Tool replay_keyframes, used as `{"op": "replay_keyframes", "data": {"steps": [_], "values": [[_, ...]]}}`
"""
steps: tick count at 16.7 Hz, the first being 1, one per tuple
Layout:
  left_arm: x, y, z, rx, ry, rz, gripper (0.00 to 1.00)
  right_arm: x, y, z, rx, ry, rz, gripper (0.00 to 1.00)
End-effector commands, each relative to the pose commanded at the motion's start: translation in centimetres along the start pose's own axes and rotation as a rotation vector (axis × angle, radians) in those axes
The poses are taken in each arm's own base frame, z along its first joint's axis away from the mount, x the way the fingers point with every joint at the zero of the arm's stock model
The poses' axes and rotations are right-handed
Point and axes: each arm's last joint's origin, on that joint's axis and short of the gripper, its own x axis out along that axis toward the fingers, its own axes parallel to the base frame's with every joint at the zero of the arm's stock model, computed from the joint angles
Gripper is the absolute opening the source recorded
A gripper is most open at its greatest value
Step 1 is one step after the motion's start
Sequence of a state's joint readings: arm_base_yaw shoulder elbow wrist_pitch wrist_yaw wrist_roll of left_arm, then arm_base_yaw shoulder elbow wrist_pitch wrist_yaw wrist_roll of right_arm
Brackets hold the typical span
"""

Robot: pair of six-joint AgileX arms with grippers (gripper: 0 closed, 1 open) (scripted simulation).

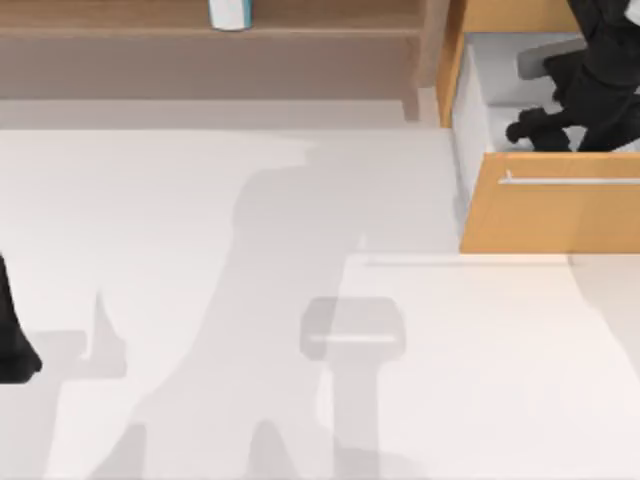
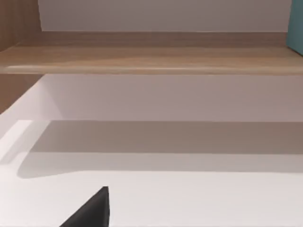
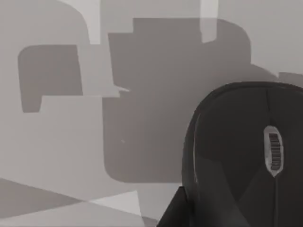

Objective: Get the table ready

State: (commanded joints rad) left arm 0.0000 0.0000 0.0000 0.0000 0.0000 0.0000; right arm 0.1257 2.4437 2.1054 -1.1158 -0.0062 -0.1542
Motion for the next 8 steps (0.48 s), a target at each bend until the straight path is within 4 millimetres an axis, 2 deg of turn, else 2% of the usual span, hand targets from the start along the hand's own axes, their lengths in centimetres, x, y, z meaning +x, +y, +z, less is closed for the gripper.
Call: {"op": "replay_keyframes", "data": {"steps": [4, 8], "values": [[0.0, 0.0, 0.0, 0.000, 0.000, 0.000, 1.00, -4.2, 0.4, -0.4, -0.050, -0.092, -0.029, 0.00], [0.0, 0.0, 0.0, 0.000, 0.000, 0.000, 1.00, -10.0, -1.4, -2.7, -0.057, -0.220, -0.097, 0.00]]}}
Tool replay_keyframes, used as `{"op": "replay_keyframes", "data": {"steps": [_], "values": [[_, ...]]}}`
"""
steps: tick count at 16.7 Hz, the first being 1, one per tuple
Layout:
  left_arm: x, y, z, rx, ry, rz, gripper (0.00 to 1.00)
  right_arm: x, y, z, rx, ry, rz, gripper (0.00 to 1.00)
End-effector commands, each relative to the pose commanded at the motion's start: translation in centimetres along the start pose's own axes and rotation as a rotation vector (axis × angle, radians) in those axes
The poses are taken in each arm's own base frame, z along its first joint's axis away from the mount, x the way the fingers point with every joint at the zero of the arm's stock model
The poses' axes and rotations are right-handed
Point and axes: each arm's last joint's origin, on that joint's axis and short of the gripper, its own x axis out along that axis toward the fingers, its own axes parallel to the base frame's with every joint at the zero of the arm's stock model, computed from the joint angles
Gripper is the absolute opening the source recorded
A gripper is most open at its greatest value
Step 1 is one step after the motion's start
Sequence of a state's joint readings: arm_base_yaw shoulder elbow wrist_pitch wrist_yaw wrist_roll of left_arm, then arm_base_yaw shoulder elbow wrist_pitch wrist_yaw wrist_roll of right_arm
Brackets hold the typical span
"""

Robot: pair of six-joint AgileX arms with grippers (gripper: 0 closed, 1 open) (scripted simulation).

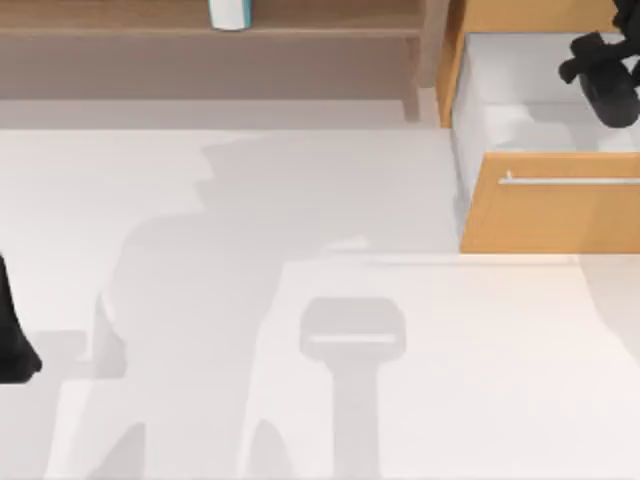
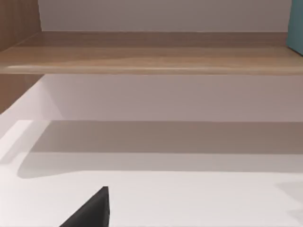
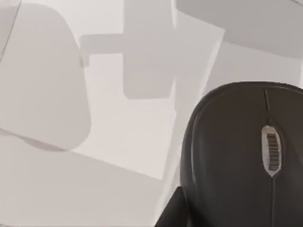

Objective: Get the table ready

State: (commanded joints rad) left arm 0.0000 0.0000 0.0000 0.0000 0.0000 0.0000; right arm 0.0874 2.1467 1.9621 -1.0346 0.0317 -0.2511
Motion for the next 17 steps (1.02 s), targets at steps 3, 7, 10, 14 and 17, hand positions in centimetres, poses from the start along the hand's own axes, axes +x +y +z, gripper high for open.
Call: {"op": "replay_keyframes", "data": {"steps": [3, 7, 10, 14, 17], "values": [[0.0, 0.0, 0.0, 0.000, 0.000, 0.000, 1.00, -4.2, -2.4, -2.4, 0.026, -0.068, -0.068, 0.00], [0.0, 0.0, 0.0, 0.000, 0.000, 0.000, 1.00, -7.3, -4.9, -7.6, 0.086, -0.080, -0.141, 0.00], [0.0, 0.0, 0.0, 0.000, 0.000, 0.000, 1.00, -7.6, -5.9, -12.1, 0.138, -0.036, -0.160, 0.00], [0.0, 0.0, 0.0, 0.000, 0.000, 0.000, 1.00, -5.6, -5.7, -18.4, 0.212, 0.060, -0.132, 0.00], [0.0, 0.0, 0.0, 0.000, 0.000, 0.000, 1.00, -3.5, -4.6, -22.7, 0.263, 0.137, -0.080, 0.00]]}}
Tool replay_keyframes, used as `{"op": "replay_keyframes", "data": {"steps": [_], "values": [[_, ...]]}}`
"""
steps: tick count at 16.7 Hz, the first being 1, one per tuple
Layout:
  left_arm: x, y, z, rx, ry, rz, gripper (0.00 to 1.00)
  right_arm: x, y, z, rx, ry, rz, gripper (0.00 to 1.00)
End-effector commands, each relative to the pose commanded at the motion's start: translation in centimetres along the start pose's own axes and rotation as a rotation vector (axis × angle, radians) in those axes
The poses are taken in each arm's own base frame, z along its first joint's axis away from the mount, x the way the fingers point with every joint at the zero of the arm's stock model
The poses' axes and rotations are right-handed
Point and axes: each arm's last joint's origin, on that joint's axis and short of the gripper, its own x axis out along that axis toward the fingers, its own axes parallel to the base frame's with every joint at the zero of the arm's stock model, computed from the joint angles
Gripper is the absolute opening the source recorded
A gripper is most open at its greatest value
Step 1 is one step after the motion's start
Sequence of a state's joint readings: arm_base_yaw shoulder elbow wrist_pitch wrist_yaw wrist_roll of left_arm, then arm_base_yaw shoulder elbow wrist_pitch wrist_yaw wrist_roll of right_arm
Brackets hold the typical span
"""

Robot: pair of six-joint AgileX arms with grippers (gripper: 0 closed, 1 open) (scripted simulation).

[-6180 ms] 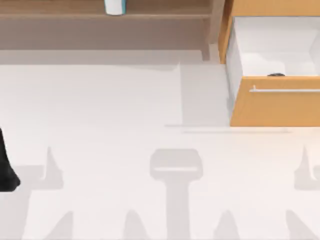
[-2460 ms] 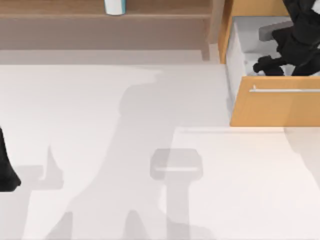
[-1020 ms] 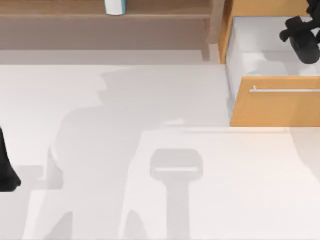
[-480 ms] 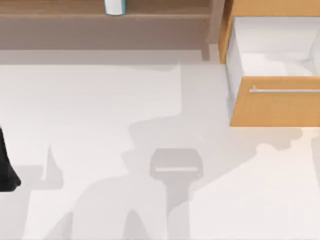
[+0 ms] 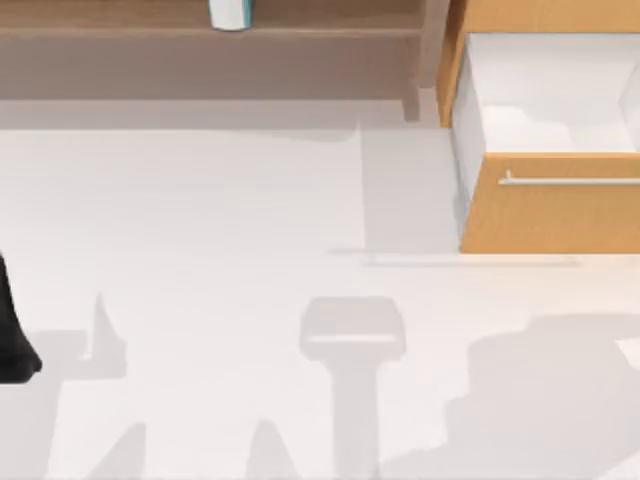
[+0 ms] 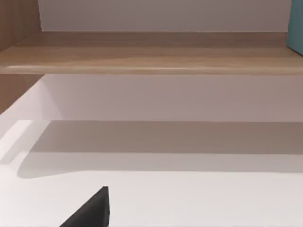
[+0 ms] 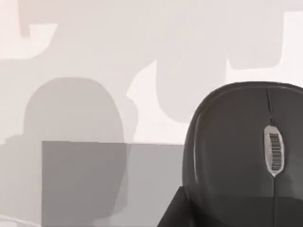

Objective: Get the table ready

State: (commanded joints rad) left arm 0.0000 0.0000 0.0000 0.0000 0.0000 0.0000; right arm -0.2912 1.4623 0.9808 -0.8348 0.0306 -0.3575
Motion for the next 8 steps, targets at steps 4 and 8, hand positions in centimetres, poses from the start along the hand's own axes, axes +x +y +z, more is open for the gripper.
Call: {"op": "replay_keyframes", "data": {"steps": [4, 8], "values": [[0.0, 0.0, 0.0, 0.000, 0.000, 0.000, 1.00, 2.9, 1.0, -4.3, 0.039, 0.094, 0.073, 0.00], [0.0, 0.0, 0.0, 0.000, 0.000, 0.000, 1.00, 4.0, 1.5, -6.0, 0.053, 0.128, 0.105, 0.00]]}}
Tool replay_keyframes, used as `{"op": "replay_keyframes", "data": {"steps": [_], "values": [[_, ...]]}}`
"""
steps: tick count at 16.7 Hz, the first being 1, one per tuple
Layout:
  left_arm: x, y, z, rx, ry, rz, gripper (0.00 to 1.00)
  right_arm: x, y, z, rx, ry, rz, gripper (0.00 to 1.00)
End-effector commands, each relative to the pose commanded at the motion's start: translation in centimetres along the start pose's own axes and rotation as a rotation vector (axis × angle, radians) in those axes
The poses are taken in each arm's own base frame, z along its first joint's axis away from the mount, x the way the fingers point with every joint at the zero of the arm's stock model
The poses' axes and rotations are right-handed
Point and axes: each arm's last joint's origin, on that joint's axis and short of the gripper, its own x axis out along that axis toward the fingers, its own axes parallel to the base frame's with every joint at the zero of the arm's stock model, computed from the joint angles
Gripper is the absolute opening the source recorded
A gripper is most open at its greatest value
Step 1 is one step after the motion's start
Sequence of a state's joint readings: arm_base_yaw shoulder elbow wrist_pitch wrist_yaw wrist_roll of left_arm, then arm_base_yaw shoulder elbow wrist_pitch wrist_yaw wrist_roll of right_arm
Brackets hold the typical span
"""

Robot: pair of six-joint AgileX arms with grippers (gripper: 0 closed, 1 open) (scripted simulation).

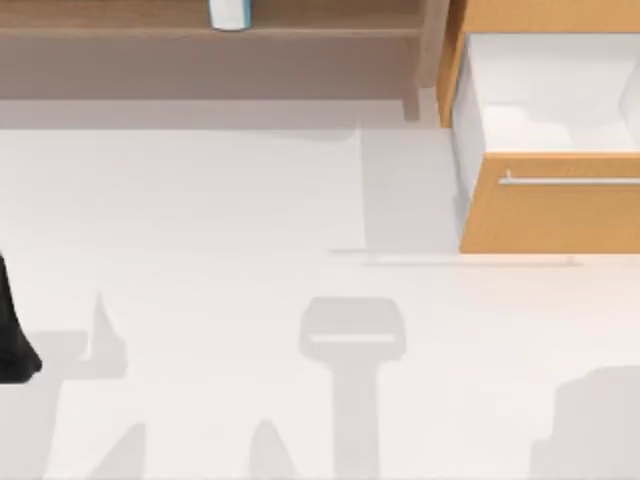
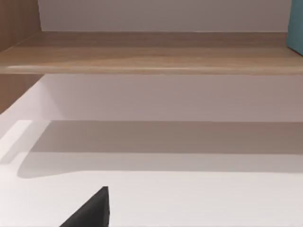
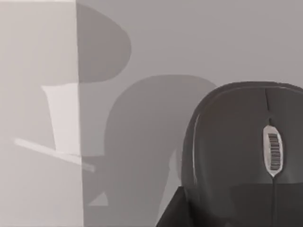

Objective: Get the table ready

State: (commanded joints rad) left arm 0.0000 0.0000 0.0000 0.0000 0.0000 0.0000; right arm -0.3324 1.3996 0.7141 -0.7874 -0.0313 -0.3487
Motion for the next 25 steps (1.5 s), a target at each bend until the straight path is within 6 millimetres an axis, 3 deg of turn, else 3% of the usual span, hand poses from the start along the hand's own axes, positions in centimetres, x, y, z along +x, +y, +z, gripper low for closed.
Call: {"op": "replay_keyframes", "data": {"steps": [25], "values": [[0.0, 0.0, 0.0, 0.000, 0.000, 0.000, 1.00, -1.9, -0.3, 1.4, -0.012, -0.134, -0.043, 0.00]]}}
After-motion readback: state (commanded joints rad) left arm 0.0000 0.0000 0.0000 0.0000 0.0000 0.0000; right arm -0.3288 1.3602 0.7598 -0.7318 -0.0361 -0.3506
